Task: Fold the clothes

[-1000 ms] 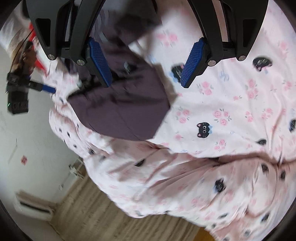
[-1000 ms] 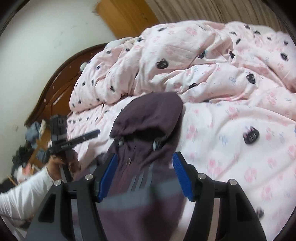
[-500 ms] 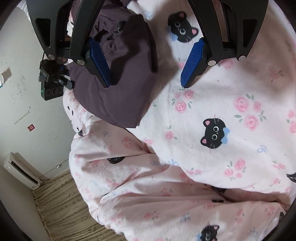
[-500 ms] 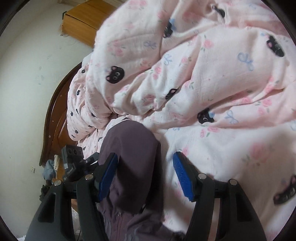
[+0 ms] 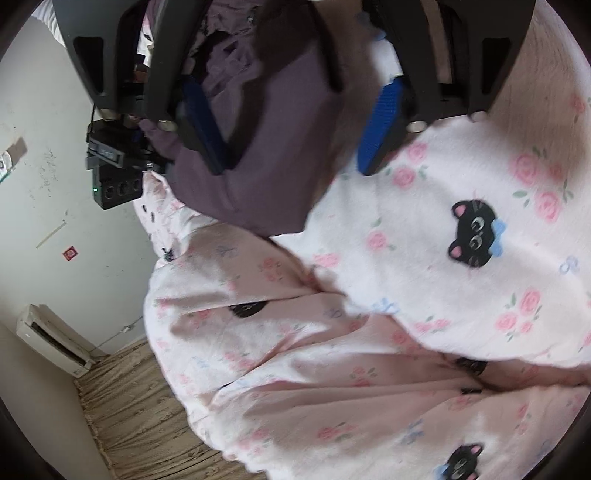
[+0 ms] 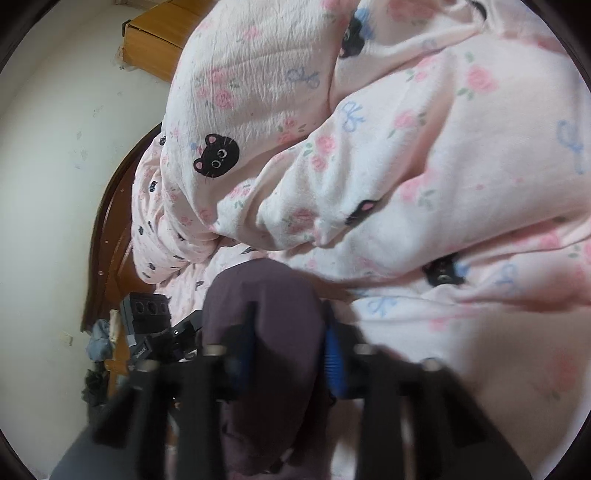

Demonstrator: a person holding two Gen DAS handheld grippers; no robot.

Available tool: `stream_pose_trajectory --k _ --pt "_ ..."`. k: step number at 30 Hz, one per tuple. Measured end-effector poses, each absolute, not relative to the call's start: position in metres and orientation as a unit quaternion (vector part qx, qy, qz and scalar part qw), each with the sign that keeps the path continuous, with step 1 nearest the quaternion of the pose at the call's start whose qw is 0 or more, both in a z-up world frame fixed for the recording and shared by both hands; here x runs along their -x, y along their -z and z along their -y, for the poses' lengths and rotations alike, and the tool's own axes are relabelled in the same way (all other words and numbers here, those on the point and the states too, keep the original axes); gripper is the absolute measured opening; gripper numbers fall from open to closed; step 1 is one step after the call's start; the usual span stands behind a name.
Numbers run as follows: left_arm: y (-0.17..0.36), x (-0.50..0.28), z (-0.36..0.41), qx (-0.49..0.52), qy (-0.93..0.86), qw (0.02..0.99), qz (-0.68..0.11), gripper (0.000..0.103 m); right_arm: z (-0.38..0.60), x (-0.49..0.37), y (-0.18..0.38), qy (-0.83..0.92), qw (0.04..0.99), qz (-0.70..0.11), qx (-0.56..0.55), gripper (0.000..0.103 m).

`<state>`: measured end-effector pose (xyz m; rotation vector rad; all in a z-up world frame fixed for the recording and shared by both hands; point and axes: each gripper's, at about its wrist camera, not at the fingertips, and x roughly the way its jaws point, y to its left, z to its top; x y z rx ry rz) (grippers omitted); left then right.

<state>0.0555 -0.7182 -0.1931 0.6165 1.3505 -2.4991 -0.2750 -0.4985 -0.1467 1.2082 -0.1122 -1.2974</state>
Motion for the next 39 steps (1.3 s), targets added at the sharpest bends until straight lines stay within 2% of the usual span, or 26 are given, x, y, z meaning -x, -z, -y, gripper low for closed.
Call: stream_pose_trajectory --k 1,2,4,7,13,22,31,39 --pt "0.19 -0.056 0.718 -0.209 0.856 0.113 -0.46 0.041 0.5 0.274 0.145 0.565 0.633 0.049 -0.527 0.018" --pt "0.186 -0.056 0.718 -0.207 0.858 0.108 -0.458 0.037 0.502 0.272 0.144 0.562 0.636 0.049 -0.526 0.015" --pt "0.177 -0.056 0.715 -0.21 0.867 0.101 -0.441 0.024 0.503 0.269 0.139 0.56 0.642 0.047 -0.521 0.013" --pt "0.163 -0.057 0.71 -0.214 0.877 0.097 -0.419 0.011 0.498 0.264 0.123 0.564 0.655 0.038 -0.502 0.011" --pt "0.133 -0.069 0.69 -0.204 0.898 0.078 -0.382 0.009 0.477 0.249 0.091 0.561 0.685 0.008 -0.465 0.01" --pt "0.096 -0.102 0.628 -0.223 0.92 0.065 -0.315 0.009 0.419 0.192 0.059 0.541 0.731 -0.085 -0.407 0.009" --pt "0.087 -0.134 0.544 -0.277 0.924 0.056 -0.257 0.009 0.348 0.147 0.075 0.531 0.734 -0.153 -0.396 0.009" --pt "0.11 -0.143 0.497 -0.337 0.913 0.064 -0.221 0.009 0.311 0.111 0.097 0.549 0.713 -0.212 -0.38 0.009"
